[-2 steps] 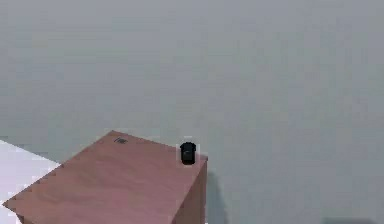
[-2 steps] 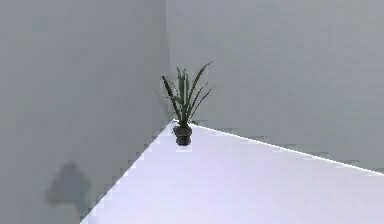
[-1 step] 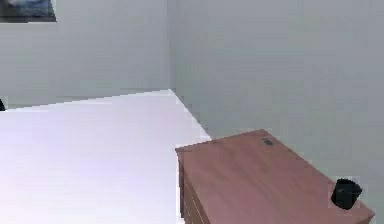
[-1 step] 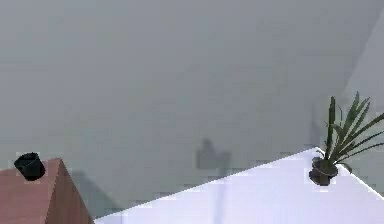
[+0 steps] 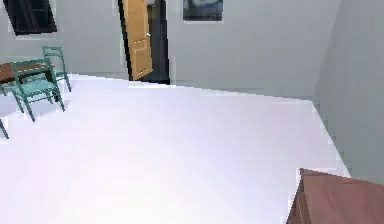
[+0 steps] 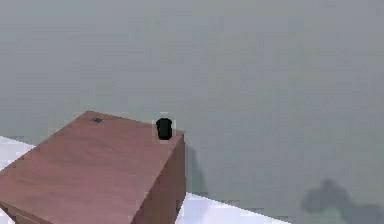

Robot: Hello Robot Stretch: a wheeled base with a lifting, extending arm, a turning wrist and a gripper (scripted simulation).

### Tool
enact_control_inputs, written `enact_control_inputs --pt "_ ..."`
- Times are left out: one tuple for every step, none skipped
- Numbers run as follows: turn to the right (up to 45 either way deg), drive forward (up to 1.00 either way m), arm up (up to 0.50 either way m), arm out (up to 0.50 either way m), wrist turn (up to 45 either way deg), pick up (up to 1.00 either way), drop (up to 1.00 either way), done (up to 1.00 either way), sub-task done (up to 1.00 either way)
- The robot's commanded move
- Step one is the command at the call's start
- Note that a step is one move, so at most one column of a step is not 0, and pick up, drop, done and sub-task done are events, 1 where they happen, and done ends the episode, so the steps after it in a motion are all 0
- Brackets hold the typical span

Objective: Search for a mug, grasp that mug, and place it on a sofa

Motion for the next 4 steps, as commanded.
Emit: enact_control_inputs --pt "45.0 0.0 0.0 0.0 0.0 0.0 0.0 0.0 0.0" --pt "45.0 0.0 0.0 0.0 0.0 0.0 0.0 0.0 0.0" --pt "42.0 0.0 0.0 0.0 0.0 0.0 0.0 0.0 0.0" --pt "0.0 0.8 0.0 0.0 0.0 0.0 0.0 0.0 0.0"
